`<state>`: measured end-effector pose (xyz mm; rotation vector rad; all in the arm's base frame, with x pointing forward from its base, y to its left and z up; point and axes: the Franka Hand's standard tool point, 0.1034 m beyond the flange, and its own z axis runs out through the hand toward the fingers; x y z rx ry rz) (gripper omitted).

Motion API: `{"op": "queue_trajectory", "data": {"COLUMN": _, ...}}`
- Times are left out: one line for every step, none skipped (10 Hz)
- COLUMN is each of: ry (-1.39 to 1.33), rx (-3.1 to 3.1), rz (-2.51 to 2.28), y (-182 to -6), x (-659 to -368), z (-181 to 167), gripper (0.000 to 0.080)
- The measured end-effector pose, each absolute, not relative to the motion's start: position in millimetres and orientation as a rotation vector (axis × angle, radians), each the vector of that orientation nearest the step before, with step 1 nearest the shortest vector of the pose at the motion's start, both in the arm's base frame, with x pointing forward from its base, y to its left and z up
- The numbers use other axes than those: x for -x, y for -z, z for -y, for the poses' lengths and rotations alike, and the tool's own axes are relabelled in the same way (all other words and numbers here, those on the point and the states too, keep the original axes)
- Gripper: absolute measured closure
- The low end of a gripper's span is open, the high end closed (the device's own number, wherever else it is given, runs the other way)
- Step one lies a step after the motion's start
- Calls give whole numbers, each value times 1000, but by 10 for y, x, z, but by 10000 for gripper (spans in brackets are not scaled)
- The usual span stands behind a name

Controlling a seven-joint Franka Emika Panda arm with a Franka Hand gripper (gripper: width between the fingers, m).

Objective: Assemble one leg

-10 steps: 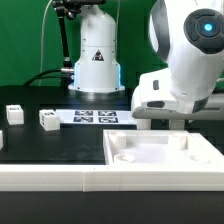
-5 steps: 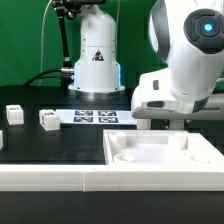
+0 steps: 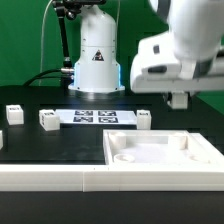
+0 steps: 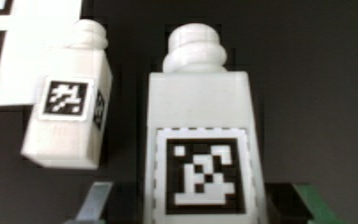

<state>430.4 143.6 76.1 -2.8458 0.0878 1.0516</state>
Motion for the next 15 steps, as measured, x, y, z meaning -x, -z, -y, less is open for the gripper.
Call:
{"op": "queue_trajectory", "data": {"ry": -1049, "rx": 2849, "rz": -89, "y": -749, "x": -4264, "z": -1431, "gripper": 508}}
{"op": "queue_trajectory", "data": {"ry": -1006, "rx": 2862, "rz": -93, "y": -686, "x": -4297, "z": -1443, "gripper": 508}}
{"op": "queue_trajectory", "data": {"ry": -856, "rx": 2906, "rz": -100, "y": -683, "x": -4377, "z": -1457, "gripper": 508}}
{"op": "queue_trajectory", "data": {"ry": -752, "rx": 2936, "rz": -105, "y": -688, "x": -4365, "z": -1440, "gripper": 508}}
{"op": "queue_trajectory", "data": {"ry": -629, "rx": 2945, "rz": -20, "y": -580, "x": -4431, "z": -1337, "gripper": 508}}
{"op": "queue_trajectory", "data": {"ry": -514, "rx": 2960, "rz": -13, "y": -593, "x": -4588, "z": -1260, "gripper": 508}}
{"op": "queue_trajectory", "data": {"ry": -393, "rx": 2975, "rz": 1, "y": -706, "x": -4726, "z": -1196, "gripper": 508}}
{"op": "queue_trajectory", "data": {"ry": -327, "rx": 2982, "rz": 12, "y": -859, "x": -4817, "z": -1155, "gripper": 508}}
{"op": "queue_trajectory", "data": {"ry": -286, "rx": 2985, "rz": 8, "y": -949, "x": -4900, "z": -1137, "gripper": 508}}
{"op": "queue_trajectory", "data": {"ry": -177, "rx": 2993, "rz": -2, "y": -1012, "x": -5026, "z": -1124, "gripper": 508}}
{"op": "queue_trajectory", "data": {"ry": -43, "rx": 3004, "rz": -3, "y": -973, "x": -5038, "z": -1123, "gripper": 508}}
{"op": "queue_trajectory", "data": {"ry": 33, "rx": 3009, "rz": -3, "y": -954, "x": -5019, "z": -1115, "gripper": 508}}
{"op": "queue_trajectory", "data": {"ry": 176, "rx": 3009, "rz": -6, "y": -957, "x": -5071, "z": -1104, "gripper": 508}}
{"op": "queue_trajectory", "data": {"ry": 272, "rx": 3006, "rz": -4, "y": -942, "x": -5063, "z": -1100, "gripper": 508}}
{"op": "queue_trajectory", "data": {"ry": 380, "rx": 2998, "rz": -4, "y": -945, "x": -5084, "z": -1093, "gripper": 508}}
